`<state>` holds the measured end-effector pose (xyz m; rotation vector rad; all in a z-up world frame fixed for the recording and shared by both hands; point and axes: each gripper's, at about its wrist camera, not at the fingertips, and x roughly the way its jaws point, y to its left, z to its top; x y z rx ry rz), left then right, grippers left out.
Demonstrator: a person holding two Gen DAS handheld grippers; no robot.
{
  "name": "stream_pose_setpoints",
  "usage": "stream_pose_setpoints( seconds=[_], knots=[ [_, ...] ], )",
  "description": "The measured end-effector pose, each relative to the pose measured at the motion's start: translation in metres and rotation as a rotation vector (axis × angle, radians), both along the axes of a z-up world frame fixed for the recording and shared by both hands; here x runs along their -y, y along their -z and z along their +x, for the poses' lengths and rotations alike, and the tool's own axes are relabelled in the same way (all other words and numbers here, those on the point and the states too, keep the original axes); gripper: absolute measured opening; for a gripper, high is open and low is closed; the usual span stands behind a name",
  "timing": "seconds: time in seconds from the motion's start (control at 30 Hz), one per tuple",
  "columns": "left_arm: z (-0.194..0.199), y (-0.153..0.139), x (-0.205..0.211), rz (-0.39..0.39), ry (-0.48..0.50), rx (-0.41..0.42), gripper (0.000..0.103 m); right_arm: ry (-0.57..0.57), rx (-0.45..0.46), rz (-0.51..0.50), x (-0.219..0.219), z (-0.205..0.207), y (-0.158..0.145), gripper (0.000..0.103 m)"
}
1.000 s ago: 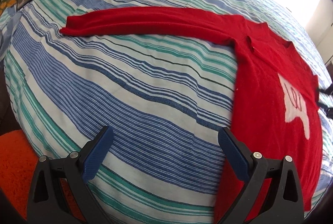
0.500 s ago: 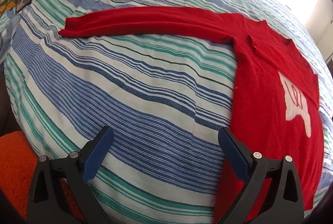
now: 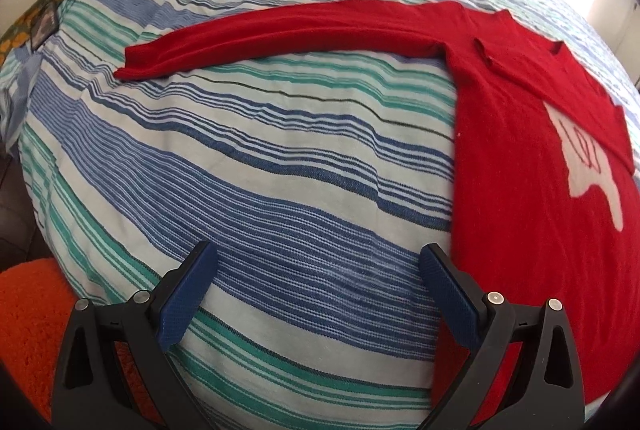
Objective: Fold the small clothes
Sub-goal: 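Lay the sleeve across the sweater body and open the right gripper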
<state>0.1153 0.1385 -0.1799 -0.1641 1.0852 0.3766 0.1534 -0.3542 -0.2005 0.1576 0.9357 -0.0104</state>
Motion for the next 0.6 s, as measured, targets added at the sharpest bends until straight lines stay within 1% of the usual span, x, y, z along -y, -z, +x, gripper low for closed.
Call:
stream_pose_setpoints(
  seconds=[0.07, 0.3, 0.6],
  knots=[
    [-0.0009, 0.0022, -0.0008, 0.0, 0.0, -0.008, 0.101, -0.003, 0.012, -0.01, -0.0004, -0.0021, 0.0002, 0.087],
    [-0.0009, 0.0069, -0.0075, -0.049, -0.014, -0.02, 0.102, -0.009, 0.021, 0.012, 0.0001, -0.0045, 0.0031, 0.09],
    [-0.0003, 0.0087, -0.0061, -0.04, -0.011, -0.028, 0.102, -0.013, 0.027, 0.011, -0.001, -0.0063, 0.0037, 0.091]
  ],
)
